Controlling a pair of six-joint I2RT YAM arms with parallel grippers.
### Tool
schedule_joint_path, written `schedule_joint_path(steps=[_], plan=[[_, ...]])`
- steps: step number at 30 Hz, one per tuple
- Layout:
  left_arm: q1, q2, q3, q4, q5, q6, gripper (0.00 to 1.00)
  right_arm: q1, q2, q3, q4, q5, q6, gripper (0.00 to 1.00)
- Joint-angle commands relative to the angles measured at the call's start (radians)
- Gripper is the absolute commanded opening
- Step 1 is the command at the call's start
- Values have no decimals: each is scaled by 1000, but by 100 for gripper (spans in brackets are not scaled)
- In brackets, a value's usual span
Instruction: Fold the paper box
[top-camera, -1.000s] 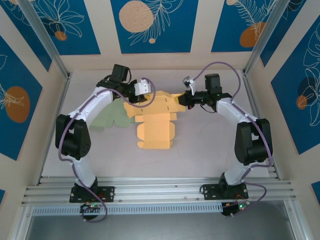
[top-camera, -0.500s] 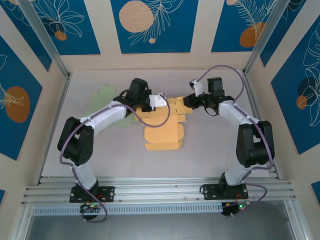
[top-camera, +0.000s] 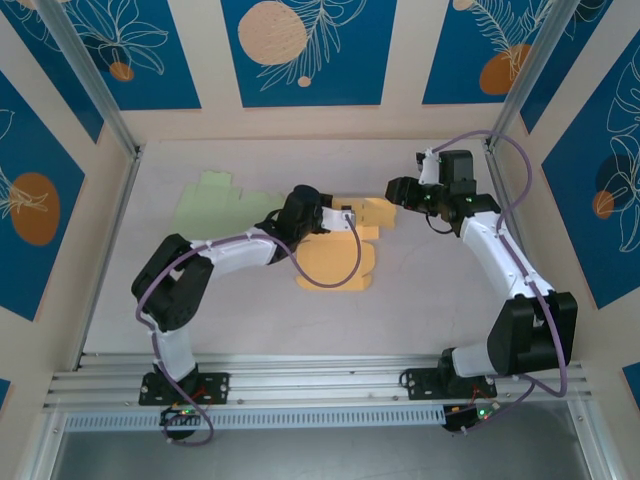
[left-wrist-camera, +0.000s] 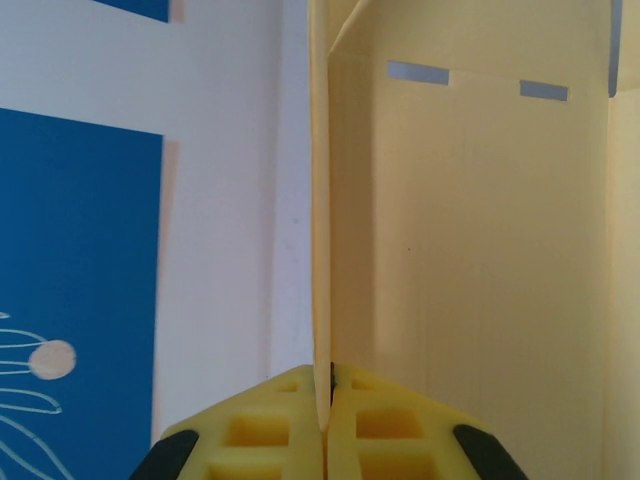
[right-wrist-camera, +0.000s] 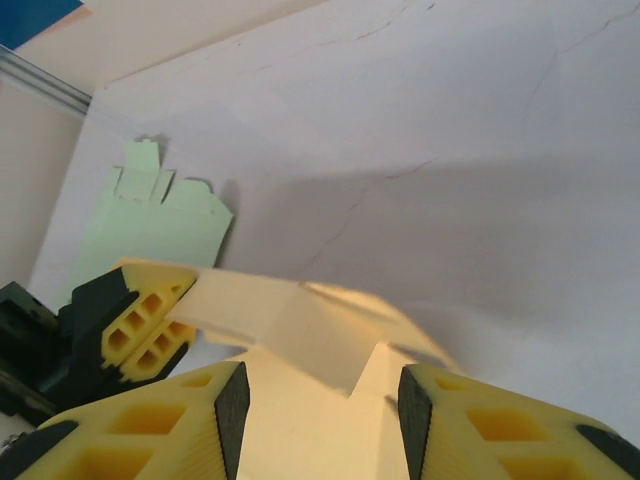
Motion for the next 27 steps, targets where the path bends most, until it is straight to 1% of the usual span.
schedule_joint_path(steps=[1, 7, 11, 13, 21, 27], plan=[[-11, 8, -27, 99, -34, 28, 8, 28, 23, 31, -47, -61, 149, 46], [-20, 28, -58, 174, -68, 82, 8, 64, 158, 135, -60, -63, 172, 49], [-21, 40, -64, 205, -87, 86, 8, 78, 242, 203, -77, -60, 167, 50], [-21, 45, -65, 214, -92, 86, 7, 83, 279, 220, -72, -67, 178, 53], [-23, 83, -61, 266, -126, 101, 7, 115, 352, 206, -10, -138, 239, 58], [-27, 107, -69, 331, -132, 115, 7, 120, 406, 196, 53, -187, 293, 58]])
